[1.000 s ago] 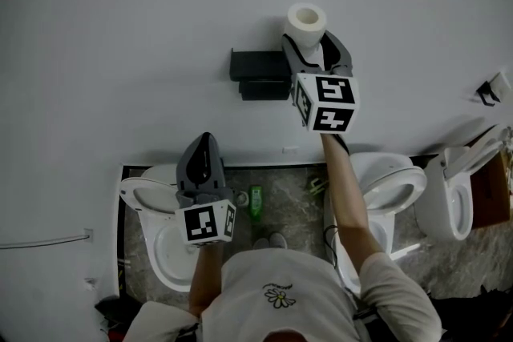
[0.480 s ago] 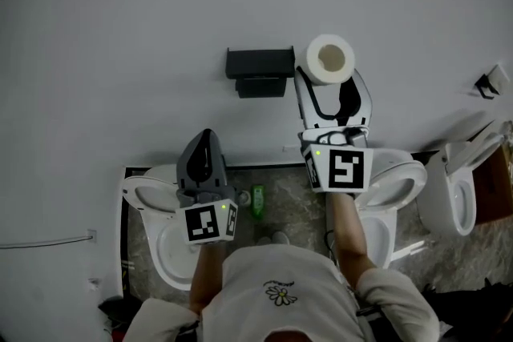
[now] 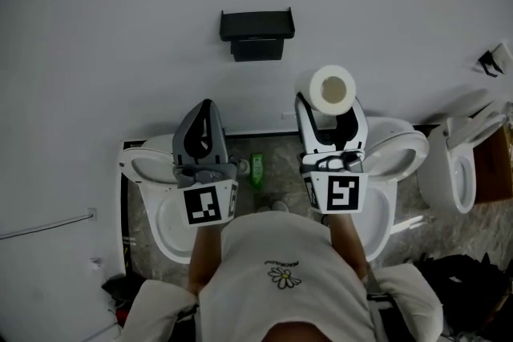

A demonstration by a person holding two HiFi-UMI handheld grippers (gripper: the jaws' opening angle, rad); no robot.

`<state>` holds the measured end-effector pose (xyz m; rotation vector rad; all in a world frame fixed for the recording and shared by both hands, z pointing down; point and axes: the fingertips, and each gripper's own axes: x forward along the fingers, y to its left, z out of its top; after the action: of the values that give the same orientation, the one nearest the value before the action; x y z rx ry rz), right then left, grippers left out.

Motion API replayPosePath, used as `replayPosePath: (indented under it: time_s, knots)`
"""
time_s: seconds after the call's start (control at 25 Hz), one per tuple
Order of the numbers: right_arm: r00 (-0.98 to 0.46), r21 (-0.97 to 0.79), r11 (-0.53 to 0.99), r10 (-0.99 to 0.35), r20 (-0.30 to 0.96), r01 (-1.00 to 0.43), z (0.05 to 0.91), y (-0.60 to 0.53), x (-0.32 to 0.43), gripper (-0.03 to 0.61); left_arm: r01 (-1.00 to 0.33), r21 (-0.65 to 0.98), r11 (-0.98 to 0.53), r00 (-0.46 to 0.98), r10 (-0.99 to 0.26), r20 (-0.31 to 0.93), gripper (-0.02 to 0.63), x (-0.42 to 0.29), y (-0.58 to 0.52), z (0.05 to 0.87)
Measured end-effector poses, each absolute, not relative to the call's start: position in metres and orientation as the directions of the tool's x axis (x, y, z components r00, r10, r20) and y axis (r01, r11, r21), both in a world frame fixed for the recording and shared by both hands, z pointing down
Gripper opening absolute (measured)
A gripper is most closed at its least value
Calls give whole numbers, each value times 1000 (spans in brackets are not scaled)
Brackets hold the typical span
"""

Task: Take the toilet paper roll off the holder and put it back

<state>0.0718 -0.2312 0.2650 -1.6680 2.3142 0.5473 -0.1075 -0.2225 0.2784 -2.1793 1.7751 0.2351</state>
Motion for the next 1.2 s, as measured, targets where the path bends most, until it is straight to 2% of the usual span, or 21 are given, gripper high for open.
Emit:
replayPosePath:
  time_s: [0.24,0.96,1.2]
  knots:
    - [-311,156,273,-882,-354,-949,285,-220,75,293,-975,-141,-170,208,-923,-324,18,-111,-222,282]
    - [-316,152,280,-882,-350,-948,285,-217,75,293,-975,-149,-168,209,-919,-335,17,-113,-221,272]
    - [-338,132,311,-851,-403,-941,258,-224,66,293,-977,-141,-161,201,-919,-339,17,-116,-220,267]
